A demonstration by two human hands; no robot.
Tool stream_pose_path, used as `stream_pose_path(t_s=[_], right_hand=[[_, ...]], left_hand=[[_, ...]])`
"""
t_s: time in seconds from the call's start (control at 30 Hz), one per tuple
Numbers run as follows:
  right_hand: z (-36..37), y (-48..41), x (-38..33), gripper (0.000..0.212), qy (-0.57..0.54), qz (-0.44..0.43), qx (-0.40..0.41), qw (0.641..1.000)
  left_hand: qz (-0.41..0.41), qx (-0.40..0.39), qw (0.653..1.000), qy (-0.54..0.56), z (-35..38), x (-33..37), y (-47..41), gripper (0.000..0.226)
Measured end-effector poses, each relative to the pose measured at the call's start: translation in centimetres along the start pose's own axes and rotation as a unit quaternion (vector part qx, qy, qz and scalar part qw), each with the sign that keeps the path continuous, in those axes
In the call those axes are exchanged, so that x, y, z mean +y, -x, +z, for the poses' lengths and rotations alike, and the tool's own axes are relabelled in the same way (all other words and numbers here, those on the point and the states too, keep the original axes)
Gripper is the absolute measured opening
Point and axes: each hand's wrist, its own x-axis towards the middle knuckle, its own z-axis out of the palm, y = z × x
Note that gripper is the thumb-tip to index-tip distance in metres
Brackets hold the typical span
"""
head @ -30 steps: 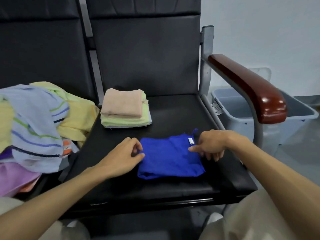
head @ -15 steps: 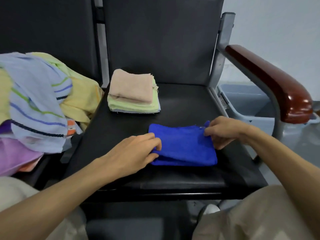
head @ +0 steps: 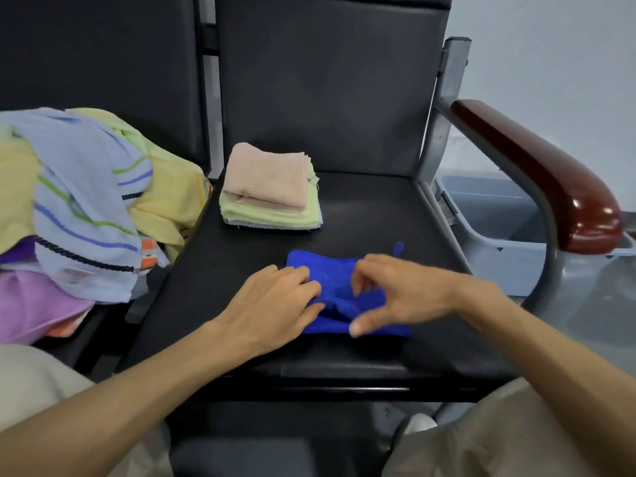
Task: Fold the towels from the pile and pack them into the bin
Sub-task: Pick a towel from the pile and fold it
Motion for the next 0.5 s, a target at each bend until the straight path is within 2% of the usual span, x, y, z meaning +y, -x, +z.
stream_pose_path(t_s=[0.07, 0.13, 0.23, 0.3, 0.37, 0.43, 0.5], right_hand=[[1.1, -0.5, -0.5, 0.053, 0.086, -0.012, -0.051, 0.995], [0.8, -0.8, -0.2, 0.036, 0.107, -0.018, -0.011, 0.994], [-0.8, -1.0, 0.8, 0.029, 0.188, 0.03, 0.134, 0.973], [-1.5, -1.5, 1.0, 0.022, 0.243, 0.017, 0.293, 0.925], [-1.6, -2.3, 0.5, 0.02, 0.248, -0.042, 0.414, 0.875], [-1.6, -2.8, 0.2, 0.026, 0.248, -0.111, 0.467, 0.842], [-1.6, -2.6, 0.4, 0.028, 0.24, -0.164, 0.446, 0.847]], left_hand=[[-0.037, 0.002, 0.999, 0.036, -0.2, 0.1, -0.1, 0.036], [-0.089, -0.021, 0.993, 0.08, -0.6, -0.1, -0.2, 0.031], [-0.123, -0.035, 0.985, 0.113, -1.2, -0.9, -0.3, 0.024], [-0.122, -0.062, 0.983, 0.12, -1.5, -1.0, -0.5, 0.022], [-0.128, -0.068, 0.982, 0.119, -1.8, -0.9, -0.5, 0.023], [-0.133, -0.052, 0.984, 0.11, -2.2, -0.7, -0.3, 0.025], [-0.132, -0.053, 0.984, 0.104, -2.5, -0.7, 0.1, 0.027]])
